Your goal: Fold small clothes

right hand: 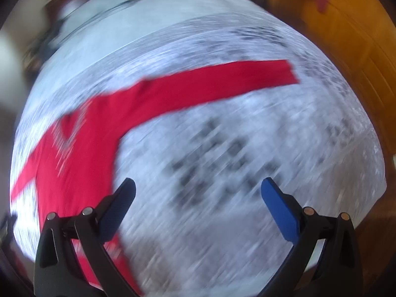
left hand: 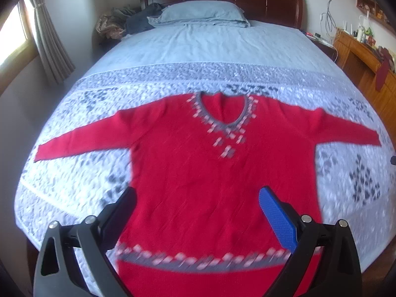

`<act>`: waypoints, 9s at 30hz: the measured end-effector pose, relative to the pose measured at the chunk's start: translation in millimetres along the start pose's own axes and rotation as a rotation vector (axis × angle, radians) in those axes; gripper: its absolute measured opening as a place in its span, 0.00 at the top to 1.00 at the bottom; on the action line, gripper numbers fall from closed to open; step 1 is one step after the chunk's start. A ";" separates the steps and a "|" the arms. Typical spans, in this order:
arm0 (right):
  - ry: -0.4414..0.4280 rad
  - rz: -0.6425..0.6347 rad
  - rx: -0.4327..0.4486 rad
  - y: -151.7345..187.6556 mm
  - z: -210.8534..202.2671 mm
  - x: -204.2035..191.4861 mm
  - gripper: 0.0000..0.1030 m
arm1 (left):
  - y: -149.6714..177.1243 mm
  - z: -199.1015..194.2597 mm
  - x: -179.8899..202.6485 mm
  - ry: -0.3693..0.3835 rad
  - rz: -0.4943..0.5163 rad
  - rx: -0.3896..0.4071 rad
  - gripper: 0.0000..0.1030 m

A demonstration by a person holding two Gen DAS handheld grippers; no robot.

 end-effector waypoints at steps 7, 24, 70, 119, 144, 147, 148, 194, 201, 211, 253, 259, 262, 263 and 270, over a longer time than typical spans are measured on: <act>0.050 0.198 -0.094 -120.7 104.6 120.8 0.03 | -37.4 51.6 41.1 0.060 -0.010 -0.002 0.04; -0.021 0.191 -0.072 -155.1 154.2 125.7 0.93 | -20.6 130.8 28.1 -0.028 0.009 -0.103 0.04; -0.289 -0.303 -0.105 35.1 122.2 -168.7 0.59 | -82.3 212.6 84.4 0.566 -0.091 -0.384 0.34; -0.123 -0.277 -0.219 2.8 188.2 -220.5 0.87 | -80.3 271.9 -132.2 0.228 -0.297 -0.171 0.89; -0.162 -0.411 -0.193 55.0 165.7 -263.5 0.69 | 71.4 213.2 -501.0 -0.053 -0.989 -0.142 0.32; -0.153 -0.405 -0.199 56.7 171.6 -261.5 0.69 | 67.1 218.8 -520.2 -0.068 -0.995 -0.122 0.34; -0.153 -0.405 -0.196 57.0 172.2 -261.5 0.69 | 65.6 221.6 -523.9 -0.077 -1.006 -0.117 0.35; -0.237 -0.458 -0.119 97.3 119.6 -219.0 0.59 | -64.4 205.5 -27.7 0.451 -0.104 -0.059 0.85; -0.268 -0.502 -0.131 103.0 110.0 -255.3 0.59 | -60.4 157.7 -125.3 0.323 -0.149 0.067 0.47; -0.348 -0.637 -0.218 116.3 94.3 -404.1 0.59 | -45.0 265.4 -198.2 0.178 -0.222 -0.275 0.54; -0.403 -0.323 -0.422 94.4 189.7 -348.6 0.79 | -42.9 204.3 -233.3 0.092 -0.286 -0.092 0.42; -0.479 -0.381 -0.343 74.3 151.5 -352.9 0.96 | -43.7 198.7 -243.5 0.051 -0.287 -0.075 0.41; -0.497 -0.427 -0.236 46.6 114.1 -350.9 0.96 | -49.6 201.0 -241.2 0.058 -0.305 -0.069 0.41; -0.474 -0.455 -0.167 32.4 96.5 -347.2 0.96 | -51.5 202.4 -238.5 0.058 -0.303 -0.069 0.41; -0.317 -0.418 -0.090 -16.4 106.1 -296.7 0.95 | -67.4 229.4 -200.7 0.008 -0.228 -0.103 0.39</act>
Point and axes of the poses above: each gripper's, at about its wrist camera, not at the fingertips, and z roughly the way its jaws point, x to its right, y to its underside, the point moved 1 cm from there along z, roughly the way its jaws point, and after that the axes turned 7 degrees about z, right-handed, at the moved point
